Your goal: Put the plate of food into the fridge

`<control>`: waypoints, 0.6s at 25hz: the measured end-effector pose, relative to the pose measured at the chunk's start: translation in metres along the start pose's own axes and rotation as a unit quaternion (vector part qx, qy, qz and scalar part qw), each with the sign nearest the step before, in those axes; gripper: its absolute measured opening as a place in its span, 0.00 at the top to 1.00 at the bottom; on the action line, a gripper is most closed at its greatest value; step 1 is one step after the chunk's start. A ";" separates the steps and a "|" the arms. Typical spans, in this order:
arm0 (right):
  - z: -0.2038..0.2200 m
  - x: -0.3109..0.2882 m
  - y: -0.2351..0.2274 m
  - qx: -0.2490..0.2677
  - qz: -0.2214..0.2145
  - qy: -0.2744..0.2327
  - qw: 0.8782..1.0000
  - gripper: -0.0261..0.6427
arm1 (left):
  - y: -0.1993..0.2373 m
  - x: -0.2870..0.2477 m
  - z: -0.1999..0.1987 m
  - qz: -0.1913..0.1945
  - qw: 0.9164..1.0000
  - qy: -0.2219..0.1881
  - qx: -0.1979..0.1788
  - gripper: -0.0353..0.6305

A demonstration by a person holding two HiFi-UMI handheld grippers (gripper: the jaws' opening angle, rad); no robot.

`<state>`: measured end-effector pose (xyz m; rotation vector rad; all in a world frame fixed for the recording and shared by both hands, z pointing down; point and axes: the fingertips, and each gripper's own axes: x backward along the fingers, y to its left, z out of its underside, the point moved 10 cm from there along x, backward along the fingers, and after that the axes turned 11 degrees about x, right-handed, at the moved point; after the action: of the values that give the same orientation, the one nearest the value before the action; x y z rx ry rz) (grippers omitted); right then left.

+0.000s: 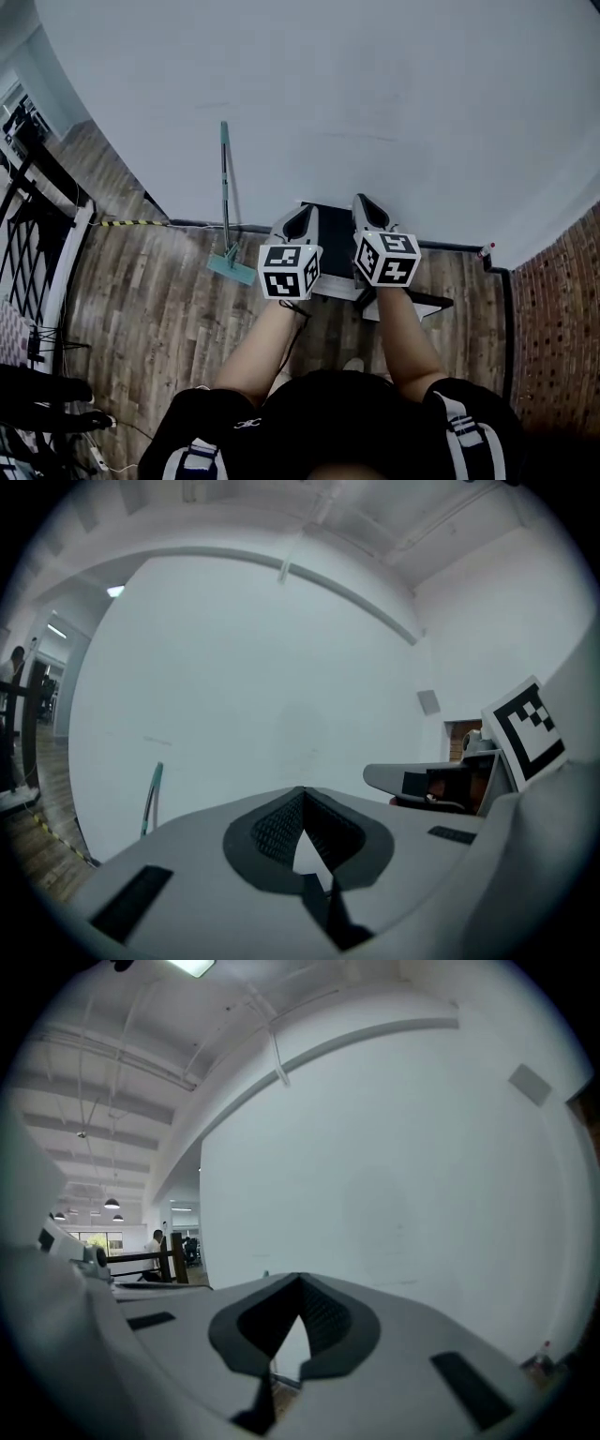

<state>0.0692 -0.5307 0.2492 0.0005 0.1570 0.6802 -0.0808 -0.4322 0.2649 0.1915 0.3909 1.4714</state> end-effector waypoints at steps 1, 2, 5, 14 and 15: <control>-0.005 0.004 0.001 0.004 0.002 -0.005 1.000 0.94 | -0.003 0.003 -0.005 0.001 1.000 -0.005 -0.006 0.95; -0.008 0.007 0.002 0.011 0.005 -0.010 1.000 0.94 | -0.006 0.007 -0.010 0.002 1.000 -0.010 -0.009 0.95; -0.015 0.014 0.011 0.038 0.007 -0.018 0.999 0.94 | -0.009 0.017 -0.018 0.003 1.000 -0.019 -0.012 0.95; -0.013 0.023 0.044 0.033 0.000 -0.017 0.999 0.94 | 0.006 0.047 -0.020 0.001 1.000 -0.015 -0.012 0.95; -0.013 0.024 0.047 0.033 -0.001 -0.016 0.999 0.94 | 0.007 0.049 -0.020 0.003 1.000 -0.016 -0.013 0.95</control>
<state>0.0566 -0.4797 0.2355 0.0737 0.1479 0.6727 -0.0917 -0.3848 0.2420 0.1946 0.3457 1.4762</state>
